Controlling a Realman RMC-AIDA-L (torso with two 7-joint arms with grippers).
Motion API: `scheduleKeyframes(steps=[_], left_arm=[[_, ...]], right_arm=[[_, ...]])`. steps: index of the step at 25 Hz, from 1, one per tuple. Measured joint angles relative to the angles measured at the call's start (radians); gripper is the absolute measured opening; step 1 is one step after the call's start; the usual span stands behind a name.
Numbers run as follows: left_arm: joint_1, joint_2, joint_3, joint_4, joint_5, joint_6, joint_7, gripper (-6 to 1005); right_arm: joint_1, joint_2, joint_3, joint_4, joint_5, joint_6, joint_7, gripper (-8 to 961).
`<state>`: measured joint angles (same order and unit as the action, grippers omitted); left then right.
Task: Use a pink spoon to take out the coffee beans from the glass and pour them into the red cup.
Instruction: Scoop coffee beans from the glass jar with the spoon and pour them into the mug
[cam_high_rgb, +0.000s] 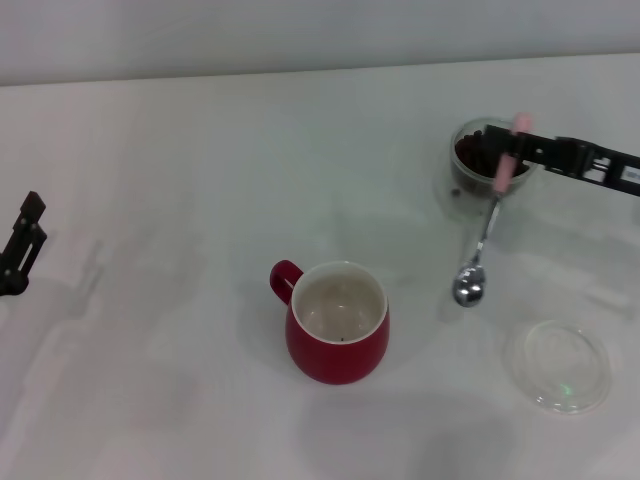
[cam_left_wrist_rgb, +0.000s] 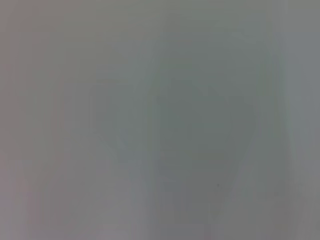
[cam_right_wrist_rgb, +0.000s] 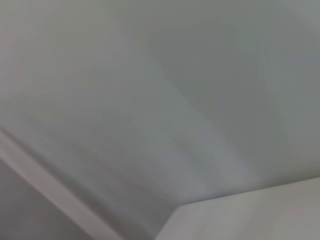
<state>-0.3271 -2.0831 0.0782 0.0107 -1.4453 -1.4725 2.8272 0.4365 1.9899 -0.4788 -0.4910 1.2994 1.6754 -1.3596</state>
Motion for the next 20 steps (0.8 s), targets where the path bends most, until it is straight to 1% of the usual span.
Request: scheduleKeyframes(steps=[2, 5, 10, 16, 20], left_arm=[[0.0, 0.0, 0.0, 0.0, 0.0, -0.002, 0.0, 579], [0.001, 0.0, 0.0, 0.0, 0.0, -0.006, 0.0, 580], [0.008, 0.001, 0.0, 0.007, 0.0, -0.01, 0.0, 579], [0.01, 0.003, 0.002, 0.01, 0.0, -0.025, 0.0, 580], [0.011, 0.005, 0.001, 0.021, 0.0, -0.043, -0.001, 580]], right_arm=[[0.017, 0.009, -0.001, 0.003, -0.003, 0.0, -0.004, 150], [0.033, 0.012, -0.002, 0.01, 0.0, -0.002, -0.008, 150], [0.053, 0.013, 0.008, 0.004, 0.019, -0.013, -0.003, 151], [0.07, 0.004, 0.011, 0.001, 0.072, -0.072, -0.003, 152], [0.081, 0.008, 0.011, 0.0, 0.105, -0.12, -0.024, 153]])
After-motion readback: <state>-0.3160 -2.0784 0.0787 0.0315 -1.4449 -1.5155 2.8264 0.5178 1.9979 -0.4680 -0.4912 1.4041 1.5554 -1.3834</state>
